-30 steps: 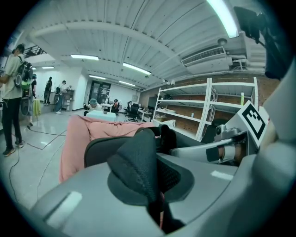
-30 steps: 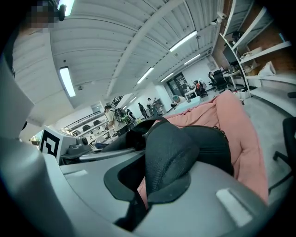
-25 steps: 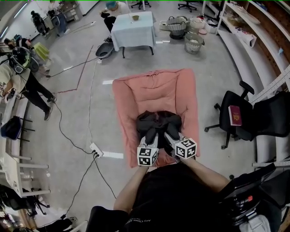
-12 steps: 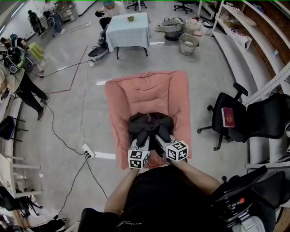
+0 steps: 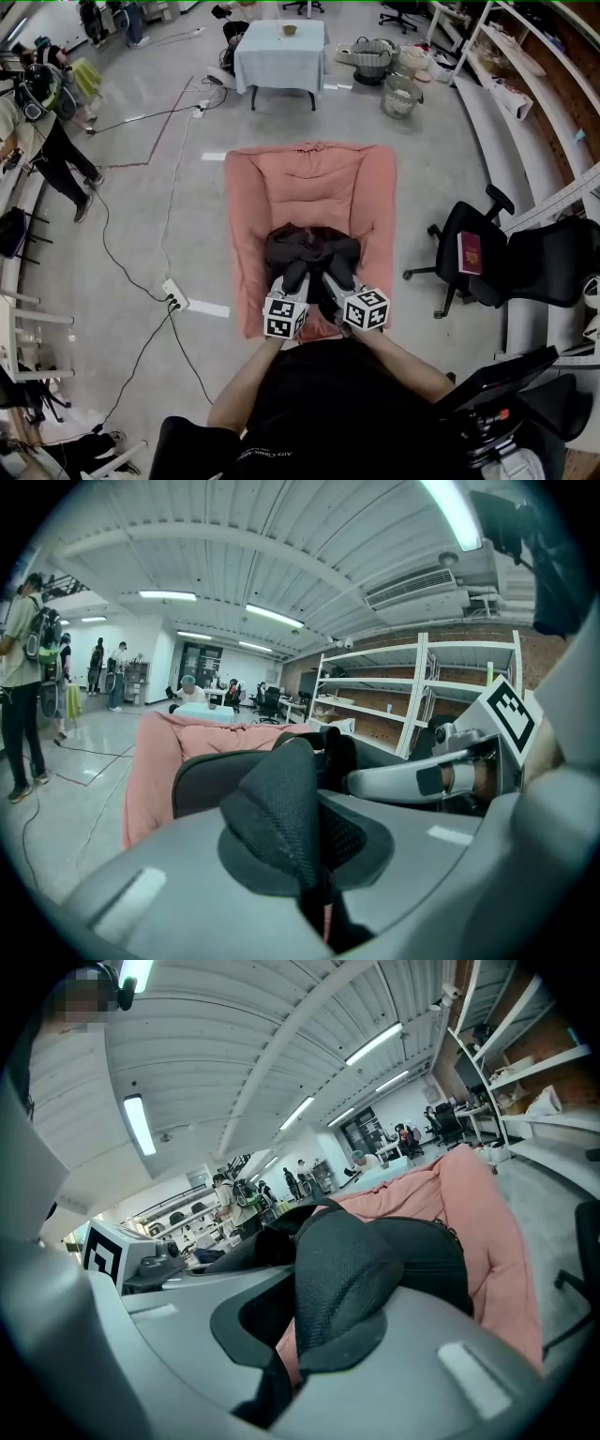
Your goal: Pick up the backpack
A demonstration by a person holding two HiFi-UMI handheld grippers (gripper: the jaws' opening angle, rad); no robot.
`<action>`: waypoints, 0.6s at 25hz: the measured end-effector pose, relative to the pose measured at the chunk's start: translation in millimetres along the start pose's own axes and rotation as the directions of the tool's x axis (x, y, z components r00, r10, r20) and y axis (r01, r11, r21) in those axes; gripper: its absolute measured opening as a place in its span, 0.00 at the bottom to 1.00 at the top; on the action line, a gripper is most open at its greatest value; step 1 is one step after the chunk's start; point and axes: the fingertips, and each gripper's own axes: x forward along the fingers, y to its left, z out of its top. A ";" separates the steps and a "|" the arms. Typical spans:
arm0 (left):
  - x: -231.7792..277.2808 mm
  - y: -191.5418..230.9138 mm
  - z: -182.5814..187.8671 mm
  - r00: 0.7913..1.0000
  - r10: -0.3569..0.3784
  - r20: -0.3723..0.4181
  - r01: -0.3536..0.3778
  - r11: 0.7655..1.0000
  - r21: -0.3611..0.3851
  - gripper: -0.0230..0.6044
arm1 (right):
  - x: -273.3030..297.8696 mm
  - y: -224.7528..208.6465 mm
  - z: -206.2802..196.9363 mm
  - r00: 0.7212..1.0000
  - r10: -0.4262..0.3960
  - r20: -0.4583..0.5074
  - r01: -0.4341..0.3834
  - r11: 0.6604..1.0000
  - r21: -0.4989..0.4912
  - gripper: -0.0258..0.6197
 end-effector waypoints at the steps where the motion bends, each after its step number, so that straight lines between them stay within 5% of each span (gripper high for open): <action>1: 0.1 0.6 0.5 1.000 0.002 0.002 -0.002 1.000 -0.001 0.07 | 0.3 0.0 0.1 1.000 0.001 -0.002 -0.001 1.000 -0.005 0.08; 7: 3.7 -3.2 2.5 1.000 -0.002 0.004 0.002 1.000 0.010 0.07 | -3.1 -3.9 1.6 1.000 -0.007 -0.001 0.007 1.000 -0.019 0.08; 11: 4.8 -1.3 8.8 0.999 0.024 -0.027 -0.021 0.992 0.124 0.07 | 0.6 -3.7 7.7 1.000 -0.004 0.004 0.004 0.999 -0.035 0.08; 15: 2.9 -3.2 12.4 0.999 0.023 -0.033 -0.018 0.989 0.146 0.07 | 1.5 -2.5 9.1 1.000 -0.003 0.004 0.003 0.999 -0.037 0.08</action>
